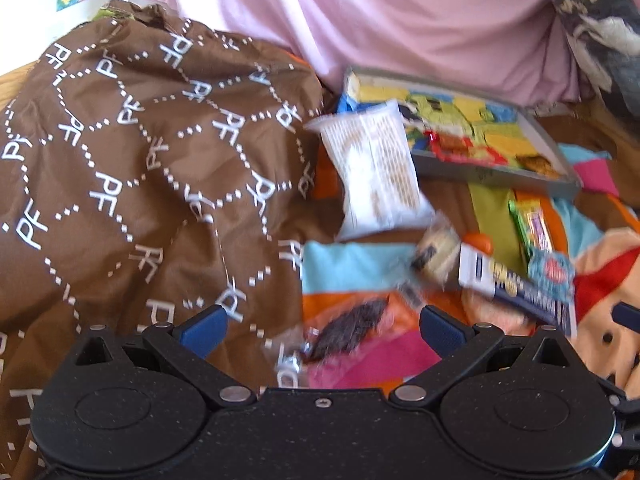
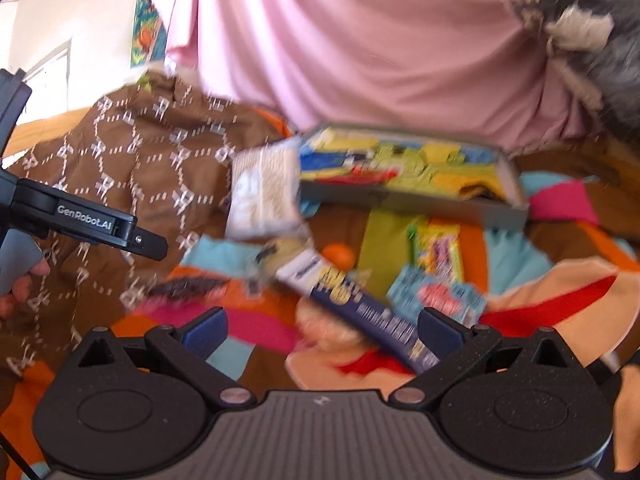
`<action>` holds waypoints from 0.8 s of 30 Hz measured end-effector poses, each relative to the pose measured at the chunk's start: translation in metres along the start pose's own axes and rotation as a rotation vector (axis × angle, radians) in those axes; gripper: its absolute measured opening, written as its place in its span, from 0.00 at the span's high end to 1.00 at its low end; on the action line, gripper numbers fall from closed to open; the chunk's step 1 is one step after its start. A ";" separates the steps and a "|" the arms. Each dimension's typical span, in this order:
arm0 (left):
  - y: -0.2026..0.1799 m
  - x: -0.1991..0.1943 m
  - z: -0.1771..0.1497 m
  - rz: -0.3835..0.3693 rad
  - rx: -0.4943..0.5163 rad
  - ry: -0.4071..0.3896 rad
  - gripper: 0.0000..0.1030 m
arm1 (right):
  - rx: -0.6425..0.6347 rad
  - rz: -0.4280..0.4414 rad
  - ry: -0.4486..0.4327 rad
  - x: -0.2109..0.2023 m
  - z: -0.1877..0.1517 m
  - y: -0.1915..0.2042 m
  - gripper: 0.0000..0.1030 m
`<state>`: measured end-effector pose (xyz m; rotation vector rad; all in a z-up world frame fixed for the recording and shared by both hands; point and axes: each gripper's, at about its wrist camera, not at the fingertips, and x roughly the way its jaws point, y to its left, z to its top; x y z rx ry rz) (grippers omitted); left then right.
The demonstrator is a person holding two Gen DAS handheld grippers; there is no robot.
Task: Organize snacks
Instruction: 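Withdraw both open grippers from the tray back to the snack pile, then grasp the clear jerky package with the left gripper while the right grasps the blue Ca stick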
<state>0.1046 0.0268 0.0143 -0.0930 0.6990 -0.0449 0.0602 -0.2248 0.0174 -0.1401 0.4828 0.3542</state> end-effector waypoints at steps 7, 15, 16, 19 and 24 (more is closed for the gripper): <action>-0.006 0.010 -0.017 -0.024 0.112 0.053 0.01 | 0.036 0.040 0.137 0.023 -0.008 -0.007 0.00; -0.016 0.024 -0.015 -0.017 0.170 0.096 0.01 | 0.098 0.022 0.241 0.047 -0.006 -0.023 0.00; -0.016 0.027 -0.014 -0.016 0.176 0.099 0.01 | 0.099 0.016 0.242 0.049 -0.004 -0.026 0.00; -0.018 0.034 -0.009 -0.016 0.189 0.107 0.01 | 0.093 -0.003 0.239 0.054 0.000 -0.032 0.00; -0.019 0.047 -0.003 -0.024 0.214 0.141 0.01 | 0.054 -0.025 0.227 0.064 0.009 -0.042 0.00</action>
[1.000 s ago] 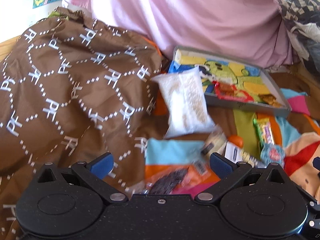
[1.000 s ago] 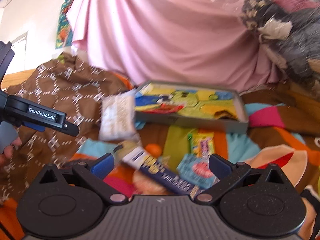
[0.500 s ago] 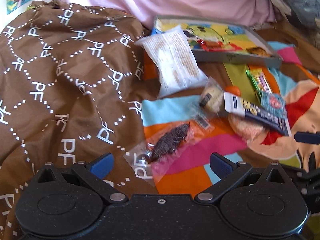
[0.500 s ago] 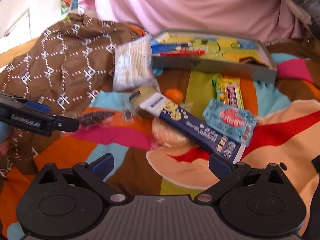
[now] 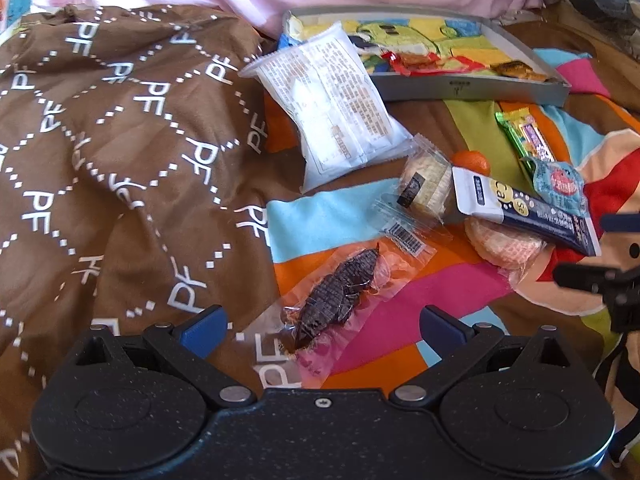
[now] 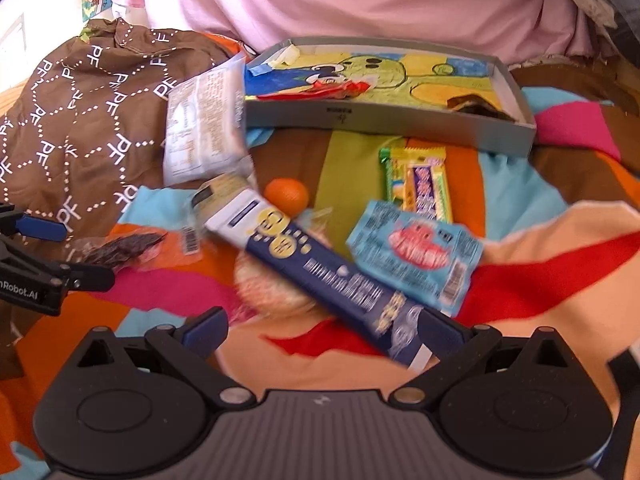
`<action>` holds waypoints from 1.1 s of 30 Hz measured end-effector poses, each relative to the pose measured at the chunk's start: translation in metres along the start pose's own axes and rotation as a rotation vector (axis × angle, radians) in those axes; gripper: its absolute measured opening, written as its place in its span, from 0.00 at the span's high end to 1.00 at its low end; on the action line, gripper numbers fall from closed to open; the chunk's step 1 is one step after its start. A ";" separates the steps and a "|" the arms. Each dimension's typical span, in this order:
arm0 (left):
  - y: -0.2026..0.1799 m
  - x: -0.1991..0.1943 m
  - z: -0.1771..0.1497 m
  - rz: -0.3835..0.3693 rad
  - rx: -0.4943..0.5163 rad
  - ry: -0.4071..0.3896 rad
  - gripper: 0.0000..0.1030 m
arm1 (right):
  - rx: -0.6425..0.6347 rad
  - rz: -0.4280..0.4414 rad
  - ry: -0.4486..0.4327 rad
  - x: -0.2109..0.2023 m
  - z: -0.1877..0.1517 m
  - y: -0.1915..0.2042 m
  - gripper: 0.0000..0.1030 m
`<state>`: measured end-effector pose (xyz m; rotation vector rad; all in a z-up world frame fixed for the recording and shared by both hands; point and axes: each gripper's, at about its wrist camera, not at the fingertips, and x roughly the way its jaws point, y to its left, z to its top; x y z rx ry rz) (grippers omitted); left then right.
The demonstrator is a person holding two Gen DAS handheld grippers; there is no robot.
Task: Organize snacks
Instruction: 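Grasp the clear jerky package with the left gripper while the right grasps the blue Ca stick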
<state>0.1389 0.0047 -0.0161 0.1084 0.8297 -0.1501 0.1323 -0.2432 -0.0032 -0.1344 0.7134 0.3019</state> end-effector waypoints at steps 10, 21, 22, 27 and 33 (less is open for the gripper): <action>-0.002 0.023 0.010 -0.017 0.143 0.066 0.01 | -0.062 0.037 0.016 0.024 0.013 -0.020 0.00; -0.003 0.034 0.013 -0.023 0.194 0.108 0.02 | -0.052 0.149 0.081 0.039 0.011 -0.024 0.00; -0.002 0.034 0.013 -0.037 0.190 0.110 0.03 | -0.037 0.175 0.098 0.039 0.011 -0.026 0.00; 0.002 0.026 0.013 -0.093 0.125 0.116 0.06 | 0.009 0.238 0.134 0.034 0.011 -0.030 0.01; 0.005 0.019 0.012 -0.173 0.049 0.140 0.13 | 0.059 0.300 0.173 0.025 0.006 -0.031 0.01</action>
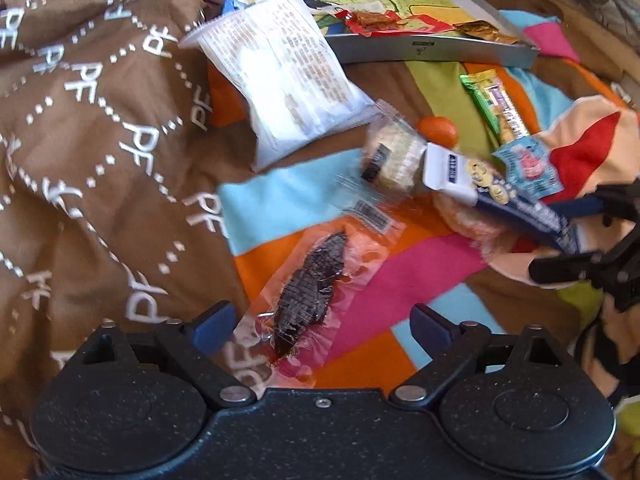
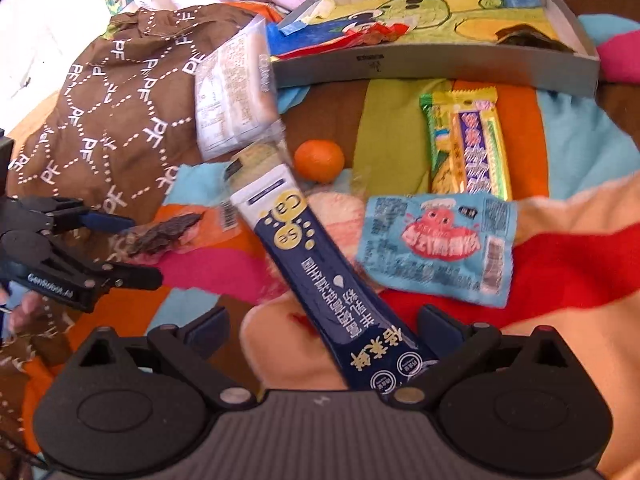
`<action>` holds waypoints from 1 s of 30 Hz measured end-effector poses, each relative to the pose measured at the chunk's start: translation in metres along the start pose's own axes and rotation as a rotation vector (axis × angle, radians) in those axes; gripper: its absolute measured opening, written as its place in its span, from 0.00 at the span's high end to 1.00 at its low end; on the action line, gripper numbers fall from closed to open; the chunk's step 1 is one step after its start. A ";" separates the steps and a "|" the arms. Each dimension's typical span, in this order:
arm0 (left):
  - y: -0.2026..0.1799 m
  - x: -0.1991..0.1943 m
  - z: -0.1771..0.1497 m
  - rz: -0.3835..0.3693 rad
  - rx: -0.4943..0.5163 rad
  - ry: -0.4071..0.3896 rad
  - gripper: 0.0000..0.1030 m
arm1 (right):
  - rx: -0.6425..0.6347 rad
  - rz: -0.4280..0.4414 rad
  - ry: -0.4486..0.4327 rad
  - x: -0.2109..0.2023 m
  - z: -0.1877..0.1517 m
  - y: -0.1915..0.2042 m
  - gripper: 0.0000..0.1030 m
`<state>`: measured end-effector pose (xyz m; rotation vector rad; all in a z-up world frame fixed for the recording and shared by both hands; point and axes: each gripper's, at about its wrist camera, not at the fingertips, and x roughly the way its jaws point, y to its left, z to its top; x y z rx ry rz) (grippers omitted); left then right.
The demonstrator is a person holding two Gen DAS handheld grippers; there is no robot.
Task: Organize snacks
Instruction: 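Grasp the clear jerky package with the left gripper while the right grasps the blue Ca stick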
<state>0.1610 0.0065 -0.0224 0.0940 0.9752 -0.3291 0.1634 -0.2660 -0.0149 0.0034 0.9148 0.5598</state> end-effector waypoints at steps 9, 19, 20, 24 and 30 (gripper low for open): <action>-0.019 0.008 -0.005 -0.083 0.035 0.064 0.18 | -0.002 0.100 0.040 -0.009 -0.013 0.022 0.06; -0.026 0.021 0.002 0.033 0.076 0.047 0.22 | -0.155 -0.073 -0.020 0.002 -0.023 0.045 0.15; -0.025 0.023 0.003 0.028 0.065 0.044 0.22 | -0.165 -0.075 -0.024 0.003 -0.024 0.046 0.16; -0.020 0.021 0.003 0.007 0.004 0.027 0.23 | -0.179 -0.070 -0.039 0.002 -0.026 0.047 0.29; -0.022 0.014 -0.004 0.026 -0.005 0.010 0.49 | -0.242 -0.105 -0.034 -0.001 -0.029 0.060 0.47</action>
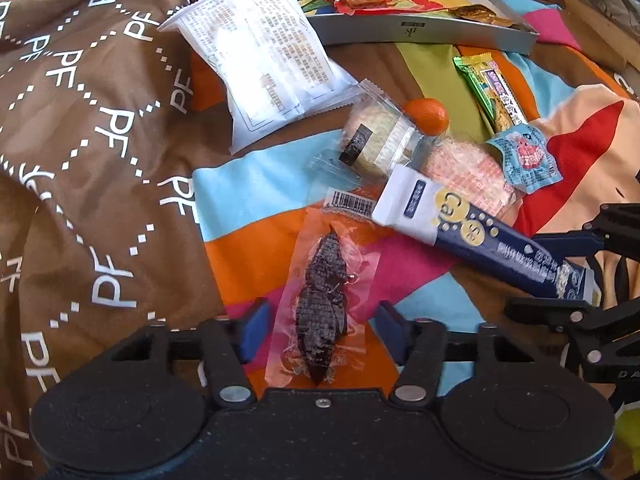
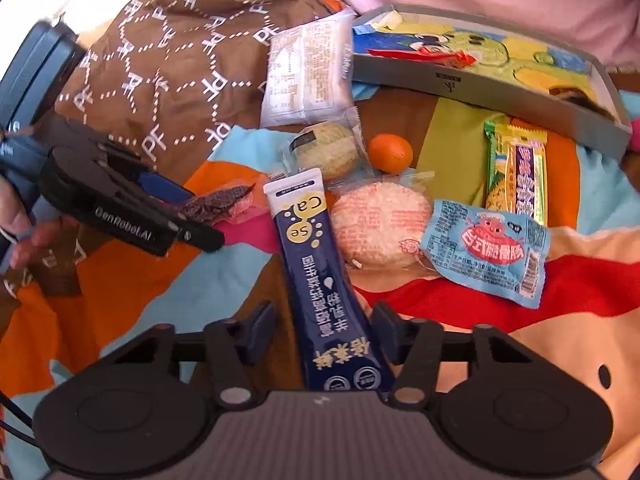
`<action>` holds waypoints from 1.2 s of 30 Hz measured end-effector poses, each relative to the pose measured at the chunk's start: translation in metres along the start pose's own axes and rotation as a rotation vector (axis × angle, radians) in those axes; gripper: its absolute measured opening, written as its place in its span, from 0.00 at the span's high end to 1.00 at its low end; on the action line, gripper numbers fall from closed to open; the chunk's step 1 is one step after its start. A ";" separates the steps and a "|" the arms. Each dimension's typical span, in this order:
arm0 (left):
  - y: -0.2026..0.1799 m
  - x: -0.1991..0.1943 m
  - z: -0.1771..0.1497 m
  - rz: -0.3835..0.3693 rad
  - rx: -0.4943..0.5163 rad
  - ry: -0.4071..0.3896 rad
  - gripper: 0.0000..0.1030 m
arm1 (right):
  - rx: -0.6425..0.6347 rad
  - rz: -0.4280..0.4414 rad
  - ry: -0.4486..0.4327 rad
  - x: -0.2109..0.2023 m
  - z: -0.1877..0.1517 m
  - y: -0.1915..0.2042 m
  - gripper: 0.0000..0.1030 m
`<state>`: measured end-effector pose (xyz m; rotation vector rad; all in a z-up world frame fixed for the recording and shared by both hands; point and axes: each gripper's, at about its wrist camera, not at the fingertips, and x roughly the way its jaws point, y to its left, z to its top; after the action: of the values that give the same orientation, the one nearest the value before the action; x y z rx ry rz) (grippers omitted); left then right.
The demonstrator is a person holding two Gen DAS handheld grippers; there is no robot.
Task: Organize snacks
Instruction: 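Grasp the clear jerky package with the left gripper while the right grasps the blue Ca stick, then lift and carry the jerky package over the tray with the left gripper while the right carries the Ca stick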
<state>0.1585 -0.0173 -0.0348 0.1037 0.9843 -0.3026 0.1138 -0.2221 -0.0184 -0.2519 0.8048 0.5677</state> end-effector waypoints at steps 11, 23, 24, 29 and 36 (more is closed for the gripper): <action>-0.016 -0.013 -0.015 -0.035 -0.055 -0.004 0.52 | -0.143 -0.081 -0.030 -0.002 -0.006 0.027 0.57; -0.015 -0.008 -0.011 -0.028 -0.025 -0.026 0.53 | -0.152 -0.093 -0.057 0.000 -0.008 0.029 0.58; -0.015 -0.008 -0.012 -0.031 -0.033 -0.031 0.53 | -0.145 -0.089 -0.056 0.000 -0.008 0.028 0.59; -0.017 -0.013 -0.017 -0.023 -0.054 -0.056 0.54 | -0.157 -0.097 -0.063 0.000 -0.009 0.030 0.62; -0.020 -0.023 -0.025 0.005 -0.061 -0.093 0.55 | -0.294 -0.170 -0.085 0.001 -0.016 0.050 0.67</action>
<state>0.1205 -0.0265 -0.0285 0.0362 0.8998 -0.2707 0.0764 -0.1872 -0.0296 -0.5572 0.6090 0.5317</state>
